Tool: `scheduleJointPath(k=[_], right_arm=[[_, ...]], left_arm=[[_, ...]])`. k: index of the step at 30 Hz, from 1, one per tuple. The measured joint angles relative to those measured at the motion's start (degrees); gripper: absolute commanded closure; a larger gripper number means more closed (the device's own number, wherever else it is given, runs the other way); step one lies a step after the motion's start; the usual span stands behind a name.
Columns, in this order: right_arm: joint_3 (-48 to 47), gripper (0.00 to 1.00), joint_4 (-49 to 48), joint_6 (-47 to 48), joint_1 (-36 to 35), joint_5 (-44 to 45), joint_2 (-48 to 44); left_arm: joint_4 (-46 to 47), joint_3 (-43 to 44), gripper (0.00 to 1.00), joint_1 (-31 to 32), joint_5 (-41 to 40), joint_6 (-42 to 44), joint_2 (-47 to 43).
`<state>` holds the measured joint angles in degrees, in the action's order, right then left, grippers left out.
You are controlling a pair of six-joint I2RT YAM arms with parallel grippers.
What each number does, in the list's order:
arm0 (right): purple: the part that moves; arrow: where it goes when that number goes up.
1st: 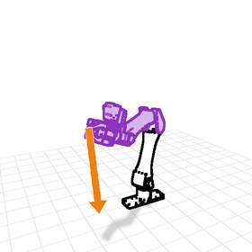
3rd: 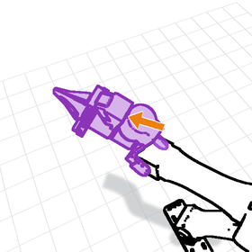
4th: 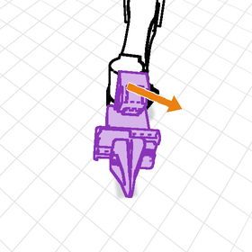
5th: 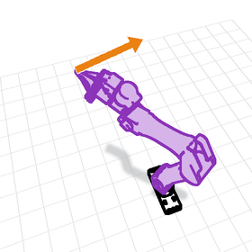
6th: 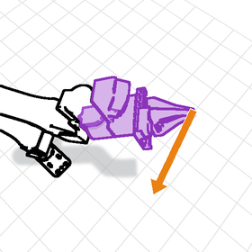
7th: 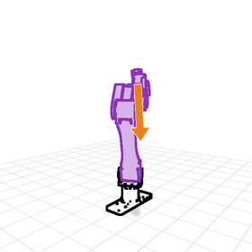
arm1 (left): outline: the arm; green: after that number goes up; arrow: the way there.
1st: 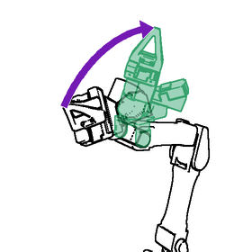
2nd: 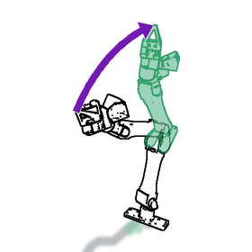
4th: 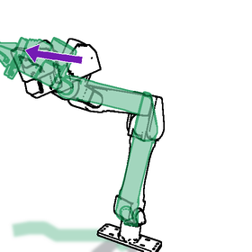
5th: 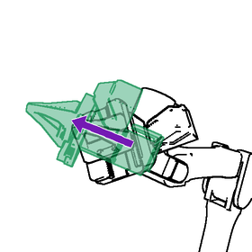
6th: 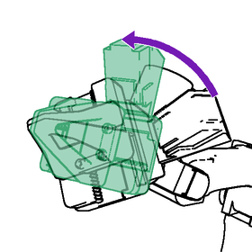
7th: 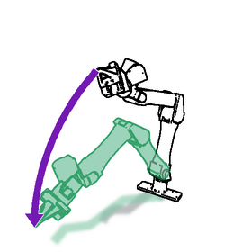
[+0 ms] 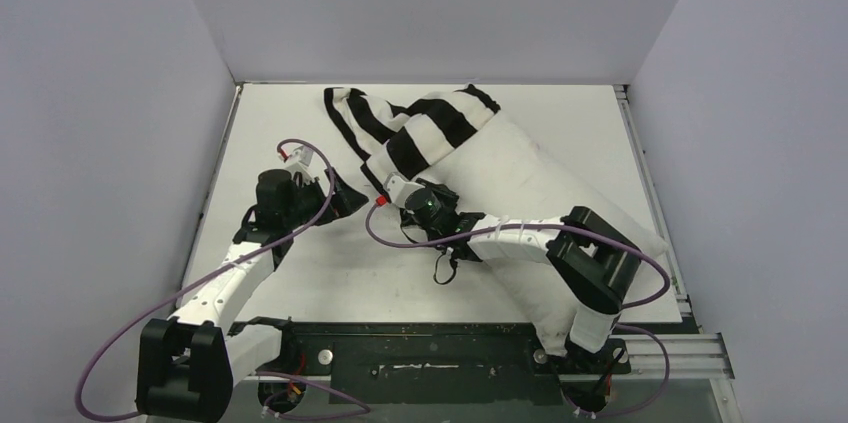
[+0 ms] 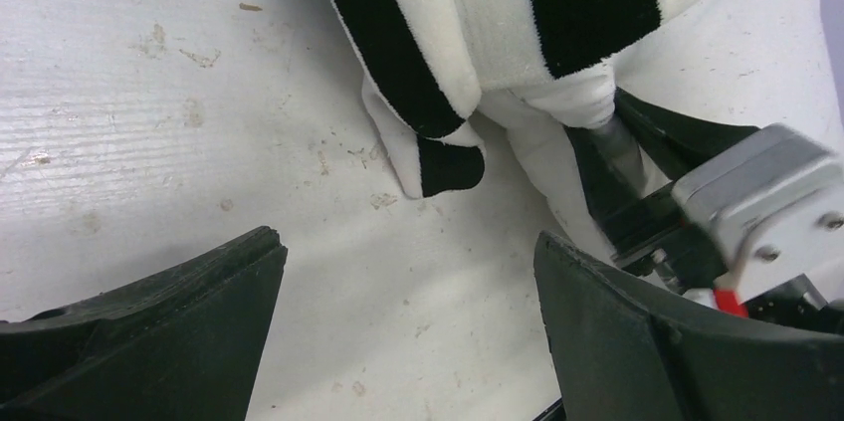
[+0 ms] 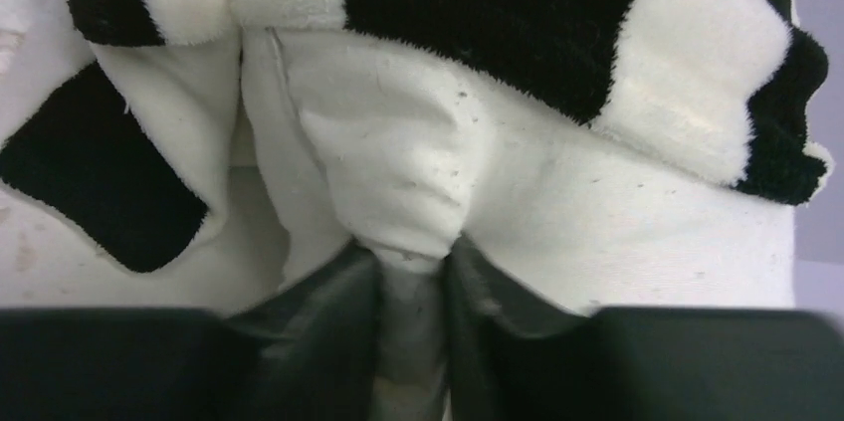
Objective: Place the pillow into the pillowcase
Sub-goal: Stuff the pillow into the pillowcase.
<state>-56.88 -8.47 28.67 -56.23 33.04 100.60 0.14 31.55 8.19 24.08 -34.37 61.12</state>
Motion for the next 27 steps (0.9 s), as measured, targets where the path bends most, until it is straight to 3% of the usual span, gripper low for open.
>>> scheduleJointPath(k=[1, 7, 14, 16, 27], right_arm=[[0.46, 0.98, -1.03, 0.09, 0.52, 0.02, 0.13], [-0.13, 1.0, -1.05, -5.95, 3.65, -4.44, -1.38], [-0.26, 1.0, 0.35, -18.23, 9.07, -13.77, -9.7], [-0.35, 1.0, 1.05, -22.32, 10.78, -15.67, -12.22], [-1.07, 1.0, 2.97, -39.1, 20.5, -28.52, -16.09]], left_arm=[[0.0, 0.0, 0.08, 0.0, -0.02, 0.0, 0.22], [1.46, -0.07, 0.21, 0.02, 0.7, -1.75, 1.62], [4.72, 3.72, 0.21, 5.25, -2.54, -2.93, 8.94], [5.84, 5.51, 0.16, 7.06, -3.5, -3.06, 11.41], [22.99, 8.11, 0.1, 23.63, -15.72, -2.95, 19.78]])
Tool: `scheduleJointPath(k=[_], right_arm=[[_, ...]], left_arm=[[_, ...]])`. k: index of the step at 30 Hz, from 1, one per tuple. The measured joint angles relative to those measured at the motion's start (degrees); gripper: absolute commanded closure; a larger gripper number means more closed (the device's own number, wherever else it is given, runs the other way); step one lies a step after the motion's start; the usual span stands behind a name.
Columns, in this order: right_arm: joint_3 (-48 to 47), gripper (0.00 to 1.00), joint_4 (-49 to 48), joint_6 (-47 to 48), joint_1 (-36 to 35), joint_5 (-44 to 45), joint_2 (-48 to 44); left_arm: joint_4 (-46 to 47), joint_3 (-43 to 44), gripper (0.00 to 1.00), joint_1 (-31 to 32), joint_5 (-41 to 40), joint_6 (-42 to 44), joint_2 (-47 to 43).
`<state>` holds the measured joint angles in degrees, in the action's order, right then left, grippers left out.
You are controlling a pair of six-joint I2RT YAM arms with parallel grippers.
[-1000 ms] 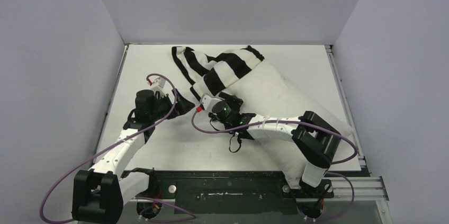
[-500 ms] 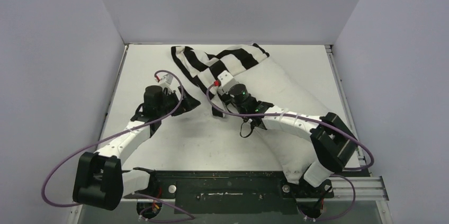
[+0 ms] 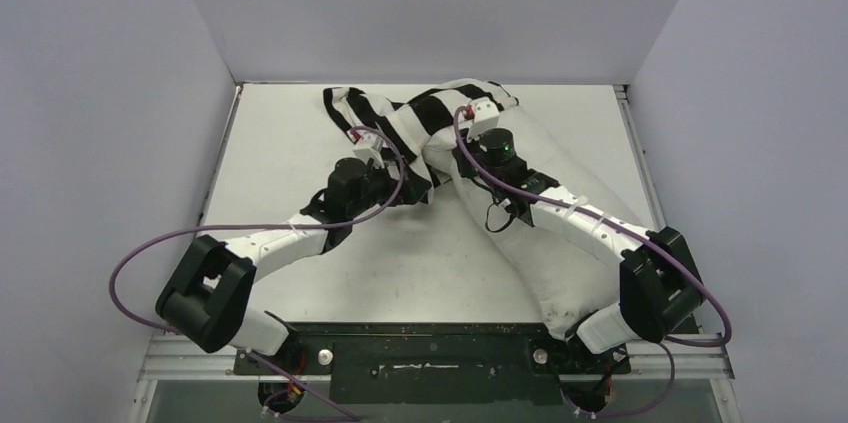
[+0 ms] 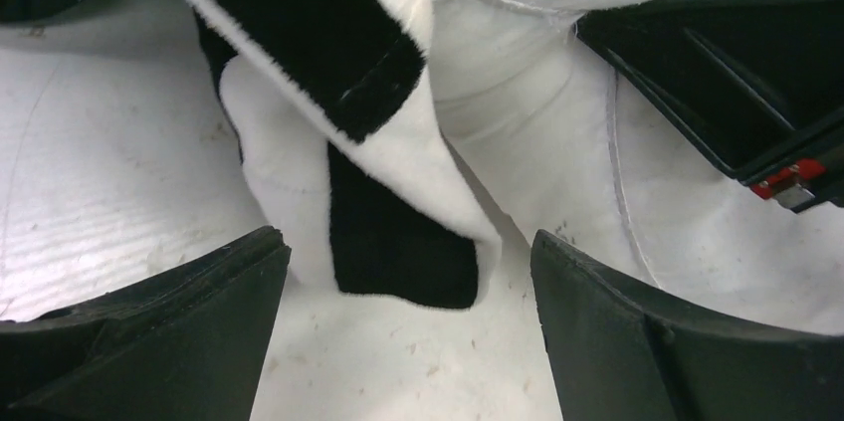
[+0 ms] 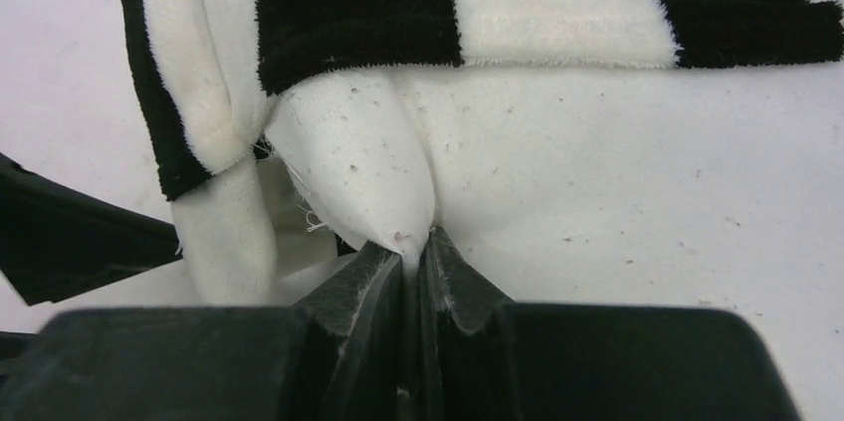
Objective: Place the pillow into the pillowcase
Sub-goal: Stuff the pillow into the pillowcase.
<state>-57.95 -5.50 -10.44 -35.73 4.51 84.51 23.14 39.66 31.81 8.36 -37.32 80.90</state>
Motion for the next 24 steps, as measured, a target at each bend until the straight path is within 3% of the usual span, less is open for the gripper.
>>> scheduleJointPath(k=[4, 5, 6, 8, 11, 17, 24], right_arm=[[-0.37, 1.0, 0.0, -4.2, 2.23, -3.76, -0.15], [-0.48, 1.0, 0.02, -4.92, 2.56, -4.28, -0.17], [-0.66, 1.0, 0.02, -5.7, 2.91, -4.87, -0.2], [-0.85, 1.0, -0.02, -7.02, 3.48, -5.53, -0.33], [-0.85, 1.0, -0.02, -8.87, 3.93, -5.62, -0.7], [-0.85, 1.0, -1.79, -13.64, 5.75, -4.94, -0.66], [-1.16, 1.0, -6.91, -22.27, 7.08, 4.13, 0.9]], left_arm=[[1.64, 3.91, 0.12, 3.32, -5.86, 1.07, 4.48], [2.05, 4.92, 0.17, 4.02, -7.63, 1.36, 5.44], [2.47, 5.9, 0.25, 4.63, -9.27, 1.57, 6.38], [2.84, 8.15, 0.51, 5.68, -11.96, 1.88, 8.28], [2.8, 11.45, 0.98, 6.95, -14.58, 3.21, 10.69], [-1.03, 15.02, 1.0, 9.35, -17.07, 5.57, 9.51], [-2.95, 21.07, 1.0, 10.69, -12.79, 4.33, 4.83]])
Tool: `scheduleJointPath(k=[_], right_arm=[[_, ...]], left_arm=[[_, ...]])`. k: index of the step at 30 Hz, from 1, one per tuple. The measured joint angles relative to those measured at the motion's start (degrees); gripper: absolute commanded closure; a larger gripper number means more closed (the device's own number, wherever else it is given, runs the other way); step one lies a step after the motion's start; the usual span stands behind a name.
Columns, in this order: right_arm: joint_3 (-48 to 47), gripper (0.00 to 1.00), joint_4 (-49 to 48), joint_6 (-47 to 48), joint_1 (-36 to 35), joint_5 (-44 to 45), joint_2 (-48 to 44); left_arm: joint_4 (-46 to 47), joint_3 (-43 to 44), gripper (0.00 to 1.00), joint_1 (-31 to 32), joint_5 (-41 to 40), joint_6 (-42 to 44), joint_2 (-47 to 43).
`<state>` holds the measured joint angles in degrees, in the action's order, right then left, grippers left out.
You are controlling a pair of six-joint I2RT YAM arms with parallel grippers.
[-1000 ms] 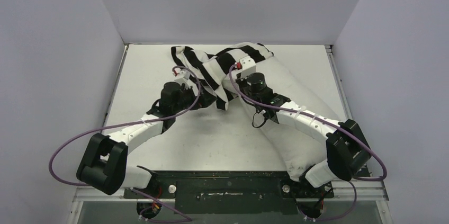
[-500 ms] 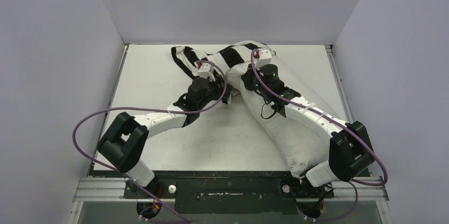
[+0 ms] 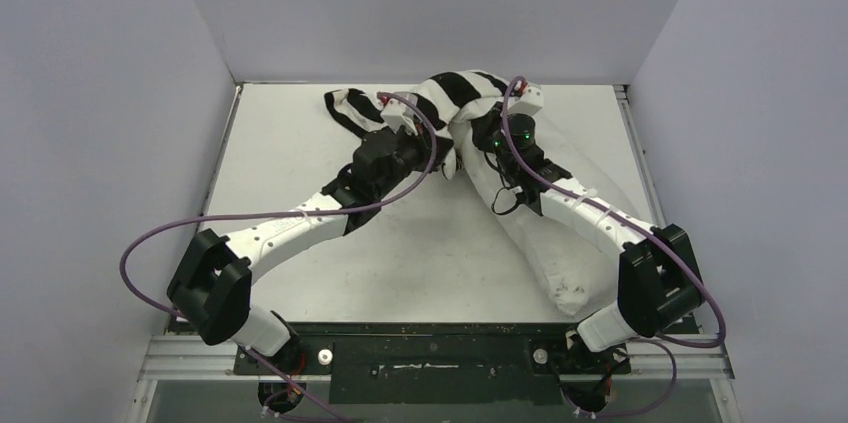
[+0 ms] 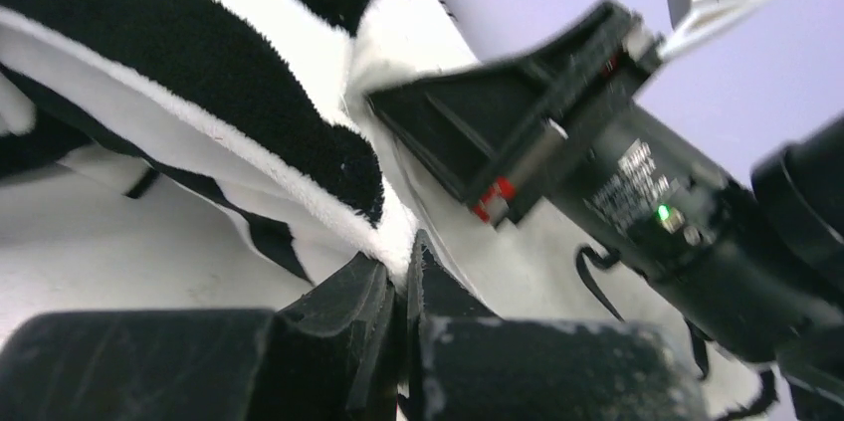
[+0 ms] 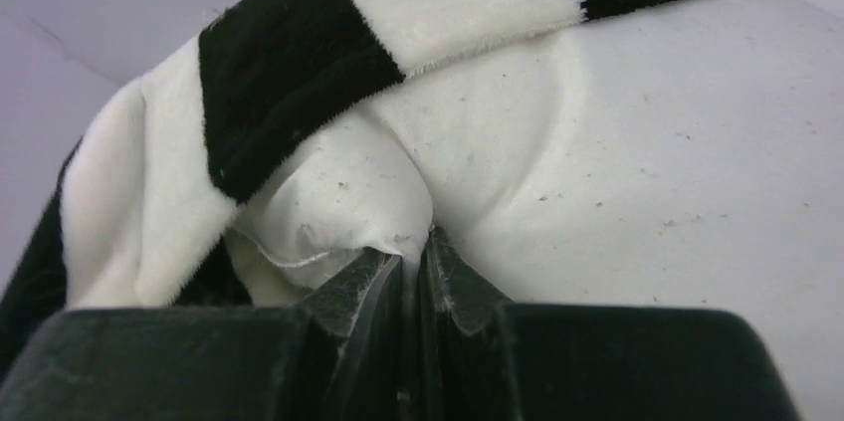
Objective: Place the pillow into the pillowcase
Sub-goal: Stuff the pillow into the pillowcase.
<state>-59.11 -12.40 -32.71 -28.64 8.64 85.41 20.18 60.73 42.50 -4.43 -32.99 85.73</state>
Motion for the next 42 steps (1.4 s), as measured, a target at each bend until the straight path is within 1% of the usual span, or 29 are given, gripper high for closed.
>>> scheduleJointPath(k=[6, 12, 15, 19, 22, 26, 30, 34, 37, 40, 42], right_arm=[[-1.62, 1.0, -1.66, -4.92, 0.55, 2.49, 1.18], [-1.75, 1.0, -1.79, -7.56, 0.48, 2.54, 1.92], [-1.75, 1.0, -1.38, -7.63, 0.44, 1.51, 1.68], [-1.81, 1.0, 2.38, -7.78, -0.07, -3.5, -1.44], [-3.17, 1.0, 5.6, -9.68, -0.63, -9.38, -4.81], [-7.85, 1.0, 5.97, -15.76, -1.29, -17.92, -6.43], [-11.69, 1.0, 5.16, -21.53, -1.55, -24.22, -6.12], [-16.72, 0.82, 6.8, -21.27, -1.4, -26.25, -2.19], [-20.52, 0.68, 8.83, -19.1, -0.85, -26.58, 3.17], [-24.68, 0.46, 12.52, -15.74, 1.07, -25.83, 9.53], [-27.91, 0.31, 17.11, -12.55, 2.67, -23.12, 12.57]], left_arm=[[1.4, -4.37, 1.0, 4.09, 1.55, -2.99, -0.39], [2.78, -4.57, 1.0, 5.22, 2.8, -4.48, -0.44], [1.2, -4.57, 1.0, 5.46, 2.47, -4.35, -1.97], [-3.28, -4.42, 1.0, 5.66, 0.83, -3.26, -8.68], [-8.17, -1.05, 1.0, 6.23, 0.42, -2.69, -13.25], [-11.02, 5.79, 1.0, 6.6, 1.57, -2.86, -16.74], [-11.04, 9.55, 1.0, 6.71, 2.16, -2.62, -18.4], [-10.99, 9.73, 1.0, 5.73, 1.44, -1.86, -17.68], [-10.58, 9.73, 1.0, 0.57, 3.98, -2.8, -14.21], [-10.12, 9.73, 1.0, -5.99, 7.06, -4.61, -9.03], [-9.97, 9.73, 1.0, -10.12, 9.25, -5.88, -4.83]])
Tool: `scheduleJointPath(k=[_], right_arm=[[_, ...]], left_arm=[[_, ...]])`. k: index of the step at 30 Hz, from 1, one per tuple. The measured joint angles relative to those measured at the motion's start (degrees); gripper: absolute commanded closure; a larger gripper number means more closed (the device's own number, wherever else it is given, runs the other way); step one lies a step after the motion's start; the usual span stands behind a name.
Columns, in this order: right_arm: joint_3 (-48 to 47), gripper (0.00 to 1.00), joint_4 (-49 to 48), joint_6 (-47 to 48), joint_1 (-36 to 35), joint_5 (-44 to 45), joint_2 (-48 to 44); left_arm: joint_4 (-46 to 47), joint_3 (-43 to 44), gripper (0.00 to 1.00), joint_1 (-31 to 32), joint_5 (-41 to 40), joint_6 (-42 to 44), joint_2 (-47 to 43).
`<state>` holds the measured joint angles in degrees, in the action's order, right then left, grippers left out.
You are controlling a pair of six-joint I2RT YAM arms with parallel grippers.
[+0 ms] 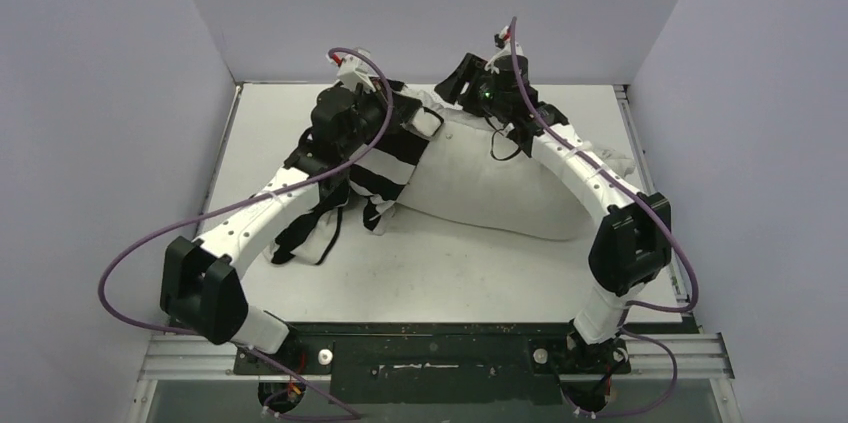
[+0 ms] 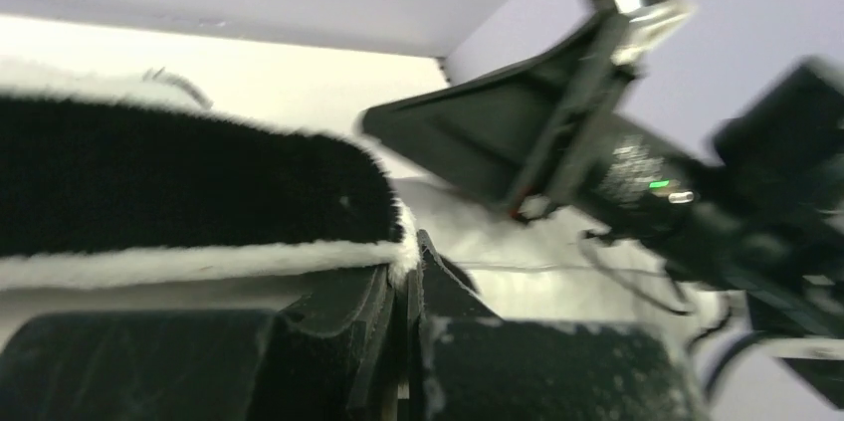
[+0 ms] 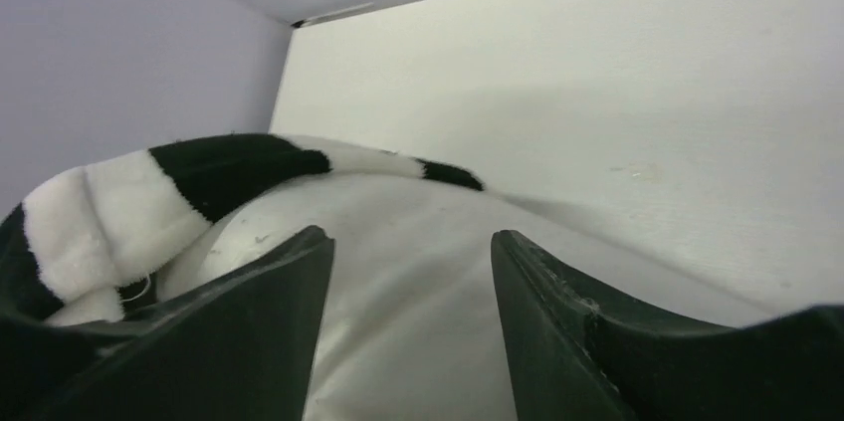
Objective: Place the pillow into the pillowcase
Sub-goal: Stuff the pillow into the pillowcase.
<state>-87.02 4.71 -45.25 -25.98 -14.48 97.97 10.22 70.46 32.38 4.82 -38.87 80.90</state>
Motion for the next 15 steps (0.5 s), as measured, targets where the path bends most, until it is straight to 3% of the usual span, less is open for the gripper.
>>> scheduleJointPath(k=[2, 6, 10, 15], right_arm=[[-4.57, 0.2, 5.86, 4.24, 1.44, 3.15, 1.88], [-10.38, 0.09, 11.72, 10.45, 3.43, 8.68, 1.01], [-11.23, 0.0, 16.22, 15.8, 4.39, 15.17, -4.39], [-10.47, 0.0, 20.39, 20.74, 6.36, 20.22, -12.81]], left_arm=[[0.81, 0.24, 0.99, -3.02, 2.23, -0.94, 3.96], [2.62, 4.24, 0.94, -5.92, 6.67, -2.16, 9.92], [9.05, 7.48, 0.74, -7.13, 8.66, -4.46, 12.76], [15.02, 13.49, 0.49, -7.69, 11.32, -6.32, 16.52]])
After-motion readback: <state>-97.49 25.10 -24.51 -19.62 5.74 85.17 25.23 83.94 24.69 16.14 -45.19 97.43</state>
